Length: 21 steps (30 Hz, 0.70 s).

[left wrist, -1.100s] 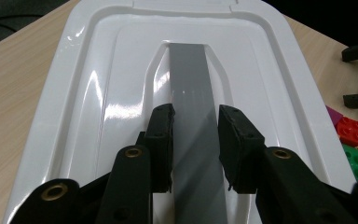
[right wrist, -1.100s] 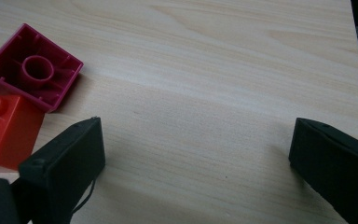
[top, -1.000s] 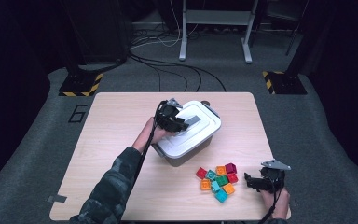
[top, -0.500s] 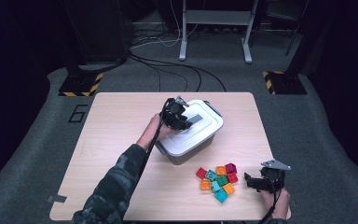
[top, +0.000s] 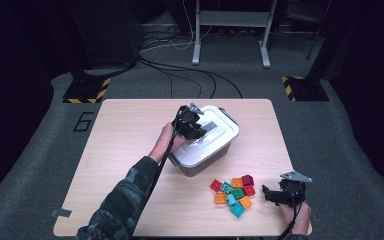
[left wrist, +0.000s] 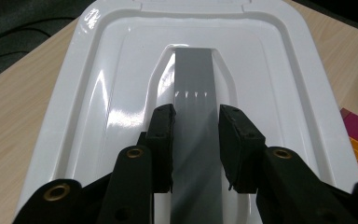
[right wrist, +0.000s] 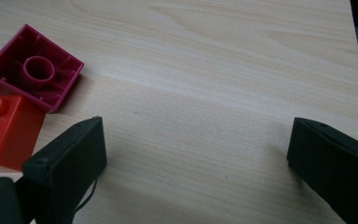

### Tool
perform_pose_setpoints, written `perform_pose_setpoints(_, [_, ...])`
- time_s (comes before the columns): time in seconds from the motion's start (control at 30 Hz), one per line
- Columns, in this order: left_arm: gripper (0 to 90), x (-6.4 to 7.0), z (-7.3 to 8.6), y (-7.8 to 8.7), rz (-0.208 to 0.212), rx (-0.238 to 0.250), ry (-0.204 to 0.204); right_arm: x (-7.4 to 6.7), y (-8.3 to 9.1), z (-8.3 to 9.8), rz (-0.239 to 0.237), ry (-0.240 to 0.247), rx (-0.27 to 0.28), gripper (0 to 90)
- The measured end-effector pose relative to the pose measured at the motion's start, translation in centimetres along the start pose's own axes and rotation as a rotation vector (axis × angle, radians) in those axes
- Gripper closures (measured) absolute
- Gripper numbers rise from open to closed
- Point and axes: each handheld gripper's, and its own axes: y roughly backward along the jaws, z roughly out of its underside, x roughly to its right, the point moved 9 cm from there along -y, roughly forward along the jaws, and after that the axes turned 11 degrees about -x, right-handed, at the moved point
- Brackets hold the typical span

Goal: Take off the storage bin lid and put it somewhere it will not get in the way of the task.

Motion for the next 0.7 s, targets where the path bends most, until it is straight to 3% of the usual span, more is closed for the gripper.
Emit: perform_pose_setpoints(0.7, [66.4,-1.3,0.0,3.3,-0.015,0.049,0.011,0.0,0.0,0.0,0.001,0.0,0.0,3.6])
